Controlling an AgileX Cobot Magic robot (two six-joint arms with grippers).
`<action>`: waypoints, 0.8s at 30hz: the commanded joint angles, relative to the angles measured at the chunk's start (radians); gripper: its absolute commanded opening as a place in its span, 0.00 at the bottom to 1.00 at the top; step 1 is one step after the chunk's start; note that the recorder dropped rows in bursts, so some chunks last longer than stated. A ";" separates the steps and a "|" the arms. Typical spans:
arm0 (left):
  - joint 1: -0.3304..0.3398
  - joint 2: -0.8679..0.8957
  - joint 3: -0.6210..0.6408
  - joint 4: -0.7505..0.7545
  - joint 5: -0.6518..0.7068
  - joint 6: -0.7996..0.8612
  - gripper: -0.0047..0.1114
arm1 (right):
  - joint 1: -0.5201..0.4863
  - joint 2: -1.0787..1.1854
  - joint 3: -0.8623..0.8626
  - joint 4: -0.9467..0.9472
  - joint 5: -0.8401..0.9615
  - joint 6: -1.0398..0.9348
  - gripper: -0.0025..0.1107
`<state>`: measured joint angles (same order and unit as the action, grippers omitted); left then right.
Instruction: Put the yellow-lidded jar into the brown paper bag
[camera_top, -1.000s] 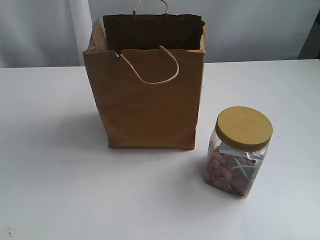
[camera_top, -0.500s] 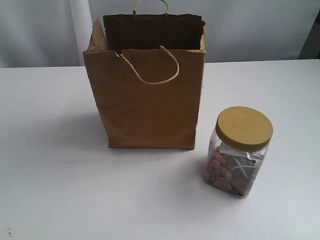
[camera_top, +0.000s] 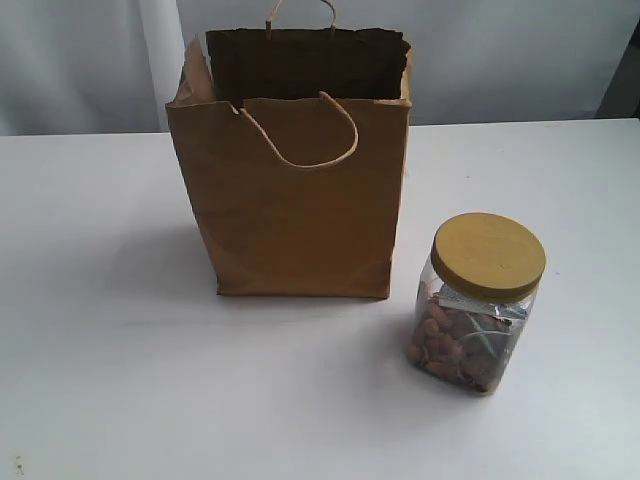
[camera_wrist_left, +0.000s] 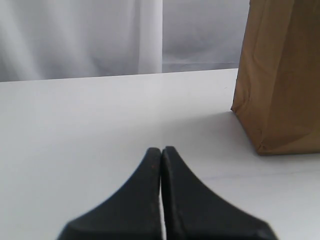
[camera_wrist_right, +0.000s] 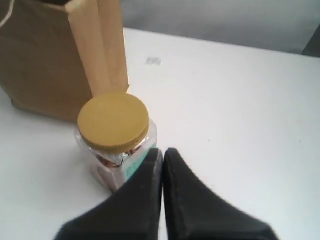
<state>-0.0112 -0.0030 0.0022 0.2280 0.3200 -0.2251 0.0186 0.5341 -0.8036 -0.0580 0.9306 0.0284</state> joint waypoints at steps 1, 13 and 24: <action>-0.005 0.003 -0.002 -0.004 -0.009 -0.004 0.05 | -0.007 0.143 -0.076 0.097 0.053 -0.094 0.02; -0.005 0.003 -0.002 -0.004 -0.009 -0.004 0.05 | 0.081 0.567 -0.283 0.227 0.176 -0.231 0.02; -0.005 0.003 -0.002 -0.004 -0.009 -0.004 0.05 | 0.111 0.800 -0.437 0.226 0.240 -0.226 0.02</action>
<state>-0.0112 -0.0030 0.0022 0.2280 0.3200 -0.2251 0.1286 1.3095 -1.2307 0.1675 1.1682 -0.1983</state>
